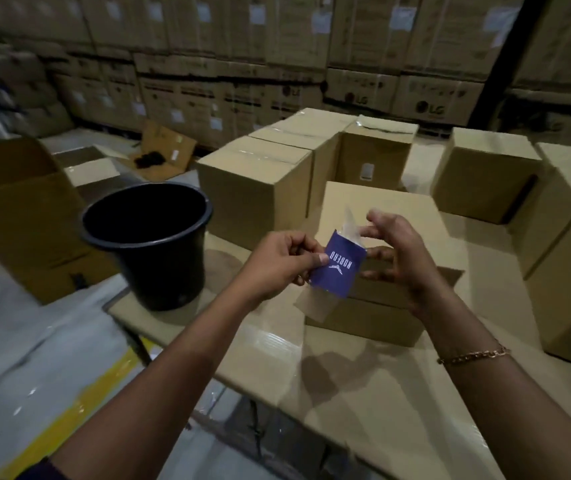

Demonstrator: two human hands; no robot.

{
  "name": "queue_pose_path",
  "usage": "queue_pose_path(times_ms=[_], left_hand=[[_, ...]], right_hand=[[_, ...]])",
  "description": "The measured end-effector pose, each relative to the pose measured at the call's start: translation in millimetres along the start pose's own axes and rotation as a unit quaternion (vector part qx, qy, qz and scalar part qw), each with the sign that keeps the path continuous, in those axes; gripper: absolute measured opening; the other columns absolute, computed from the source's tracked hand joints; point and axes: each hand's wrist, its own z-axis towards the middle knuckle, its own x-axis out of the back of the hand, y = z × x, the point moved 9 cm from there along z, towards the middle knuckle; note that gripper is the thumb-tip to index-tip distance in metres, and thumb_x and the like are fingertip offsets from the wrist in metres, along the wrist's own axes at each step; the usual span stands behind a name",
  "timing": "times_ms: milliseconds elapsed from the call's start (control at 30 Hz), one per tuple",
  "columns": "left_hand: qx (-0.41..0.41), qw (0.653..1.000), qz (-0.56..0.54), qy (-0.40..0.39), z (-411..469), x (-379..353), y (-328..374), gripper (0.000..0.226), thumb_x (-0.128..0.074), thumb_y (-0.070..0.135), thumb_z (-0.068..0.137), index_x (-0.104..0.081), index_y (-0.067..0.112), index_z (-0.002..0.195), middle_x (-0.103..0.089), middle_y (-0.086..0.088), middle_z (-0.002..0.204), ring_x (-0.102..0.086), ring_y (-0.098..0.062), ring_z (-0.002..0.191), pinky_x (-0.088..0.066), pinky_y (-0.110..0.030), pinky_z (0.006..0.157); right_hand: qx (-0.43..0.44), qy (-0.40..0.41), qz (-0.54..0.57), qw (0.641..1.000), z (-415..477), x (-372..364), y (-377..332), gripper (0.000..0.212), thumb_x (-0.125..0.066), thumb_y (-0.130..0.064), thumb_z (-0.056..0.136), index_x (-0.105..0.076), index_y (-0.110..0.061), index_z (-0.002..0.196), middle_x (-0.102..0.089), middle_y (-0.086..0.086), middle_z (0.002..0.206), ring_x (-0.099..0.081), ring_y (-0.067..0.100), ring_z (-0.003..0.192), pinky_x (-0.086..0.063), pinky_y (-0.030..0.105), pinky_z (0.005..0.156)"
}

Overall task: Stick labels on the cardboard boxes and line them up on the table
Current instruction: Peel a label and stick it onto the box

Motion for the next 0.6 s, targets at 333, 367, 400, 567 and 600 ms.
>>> queue_pose_path(times_ms=[333, 367, 400, 567, 600], left_hand=[[0.015, 0.991, 0.115, 0.071, 2.1, 103.6, -3.5, 0.009, -0.072, 0.017, 0.092, -0.07, 0.009, 0.097, -0.072, -0.008, 0.08, -0.065, -0.012, 0.066, -0.054, -0.028, 0.06], [0.022, 0.991, 0.108, 0.077, 2.2, 118.2, -4.5, 0.011, -0.071, 0.014, 0.093, -0.07, 0.005, 0.098, -0.069, -0.009, 0.077, -0.063, -0.011, 0.063, -0.054, -0.027, 0.058], [0.032, 0.991, 0.098, 0.081, 2.4, 133.2, -6.5, 0.011, -0.071, 0.012, 0.093, -0.07, 0.002, 0.099, -0.067, -0.008, 0.075, -0.061, -0.01, 0.06, -0.053, -0.026, 0.056], [0.087, 0.987, 0.078, 0.114, 0.7, 215.6, -18.6, 0.005, -0.07, 0.013, 0.093, -0.073, 0.011, 0.09, -0.07, -0.006, 0.079, -0.063, -0.02, 0.072, -0.052, -0.029, 0.06], [0.096, 0.983, 0.08, 0.135, 2.3, 237.0, -21.7, 0.006, -0.069, 0.014, 0.094, -0.073, 0.012, 0.09, -0.072, -0.008, 0.082, -0.064, -0.024, 0.076, -0.052, -0.029, 0.061]], right_hand=[[0.102, -0.013, -0.12, 0.987, 56.7, -94.0, -32.4, 0.018, -0.065, -0.026, 0.099, -0.066, -0.008, 0.092, -0.074, 0.005, 0.089, -0.072, 0.02, 0.083, -0.061, 0.041, 0.072], [0.071, -0.031, -0.069, 0.995, 65.7, -101.8, -32.3, 0.015, -0.065, -0.02, 0.098, -0.066, -0.007, 0.091, -0.074, 0.008, 0.087, -0.071, 0.021, 0.079, -0.059, 0.041, 0.07], [0.041, -0.049, -0.032, 0.997, 74.2, -111.0, -31.8, 0.011, -0.066, -0.016, 0.097, -0.066, -0.008, 0.09, -0.074, 0.009, 0.085, -0.071, 0.02, 0.075, -0.058, 0.041, 0.069], [-0.066, -0.145, -0.002, 0.987, 104.4, -180.5, -22.1, 0.008, -0.071, -0.021, 0.093, -0.072, -0.013, 0.096, -0.077, 0.007, 0.093, -0.074, 0.021, 0.078, -0.06, 0.036, 0.066], [-0.073, -0.153, -0.002, 0.986, 108.1, -194.9, -20.6, 0.012, -0.071, -0.024, 0.093, -0.073, -0.014, 0.1, -0.077, 0.006, 0.095, -0.074, 0.02, 0.077, -0.06, 0.035, 0.064]])
